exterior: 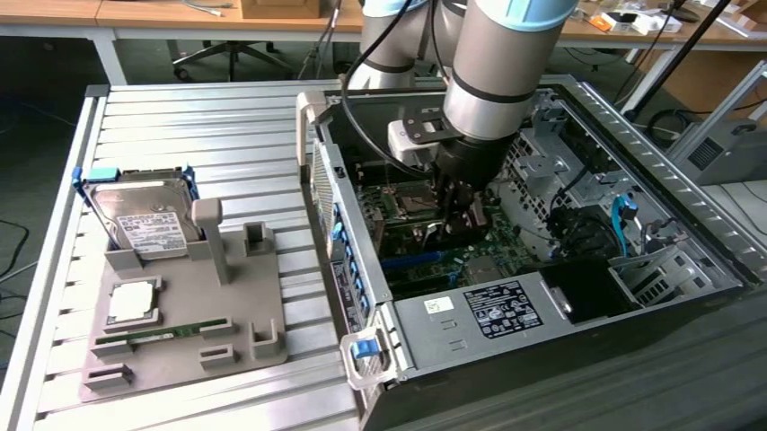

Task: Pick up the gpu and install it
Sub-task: 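Insert the gpu into the slot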

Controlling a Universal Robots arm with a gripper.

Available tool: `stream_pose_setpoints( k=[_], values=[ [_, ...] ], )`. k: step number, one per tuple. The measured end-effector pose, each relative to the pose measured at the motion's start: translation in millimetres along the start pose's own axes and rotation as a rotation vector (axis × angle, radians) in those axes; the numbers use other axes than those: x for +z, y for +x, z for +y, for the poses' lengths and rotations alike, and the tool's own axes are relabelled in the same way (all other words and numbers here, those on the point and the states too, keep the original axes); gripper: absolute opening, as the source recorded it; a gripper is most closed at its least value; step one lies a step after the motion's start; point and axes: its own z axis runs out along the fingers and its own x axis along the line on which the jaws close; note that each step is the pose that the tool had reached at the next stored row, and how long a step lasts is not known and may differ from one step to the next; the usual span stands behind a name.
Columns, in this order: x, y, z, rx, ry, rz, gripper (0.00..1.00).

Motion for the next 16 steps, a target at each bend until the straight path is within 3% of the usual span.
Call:
stream_pose_setpoints(
  k=[8,16],
  values=[
    [-0.1,0.0,2.7,0.001,0.0006,0.0009,0.27],
    [-0.2,0.0,4.2,0.025,0.0017,0.0092,0.27]
  ],
)
